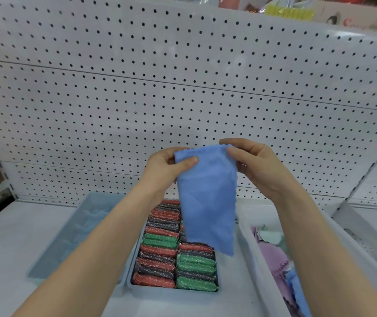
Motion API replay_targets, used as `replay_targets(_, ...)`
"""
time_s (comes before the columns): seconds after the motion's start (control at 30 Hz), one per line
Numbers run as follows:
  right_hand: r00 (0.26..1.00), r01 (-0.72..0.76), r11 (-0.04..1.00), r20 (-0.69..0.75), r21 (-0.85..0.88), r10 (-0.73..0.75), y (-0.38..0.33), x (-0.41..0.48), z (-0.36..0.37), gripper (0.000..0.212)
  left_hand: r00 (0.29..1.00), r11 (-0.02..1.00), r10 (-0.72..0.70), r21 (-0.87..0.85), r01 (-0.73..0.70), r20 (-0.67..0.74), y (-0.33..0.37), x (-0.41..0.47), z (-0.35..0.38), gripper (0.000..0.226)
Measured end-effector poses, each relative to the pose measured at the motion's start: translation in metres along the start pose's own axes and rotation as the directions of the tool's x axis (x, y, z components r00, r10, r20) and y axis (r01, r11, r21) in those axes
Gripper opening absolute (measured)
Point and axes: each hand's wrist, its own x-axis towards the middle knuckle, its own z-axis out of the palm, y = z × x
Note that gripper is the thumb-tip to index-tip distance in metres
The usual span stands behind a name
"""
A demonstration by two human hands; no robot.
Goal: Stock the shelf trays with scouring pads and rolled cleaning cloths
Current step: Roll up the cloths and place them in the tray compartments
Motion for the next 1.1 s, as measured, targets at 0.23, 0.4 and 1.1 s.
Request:
replay_targets(0.23,0.999,0.046,0.958,-0.006,-0.284,-0.050,0.002,-0.011,-0.003,0.007,0.992,0.979,0.126,0.161,-0.124,0.001,0.011,-0.012,-0.003,0.007)
replay_targets(0.4,0.980,0.042,0.974,0.199,-0.224,0.003,-0.013,-0.017,-0.009,0.005,0.988,0.984,0.102,0.137,-0.118,0.120,0.014,-0.016,-0.018,0.004)
replay_targets(1.1,0.976,0.096,0.977,-0.176,-0.188,-0.130,0.002,0.009,0.051,0.018,0.952,0.921,0.298,0.281,-0.269,-0.068,0.003,-0.014,0.022,0.020)
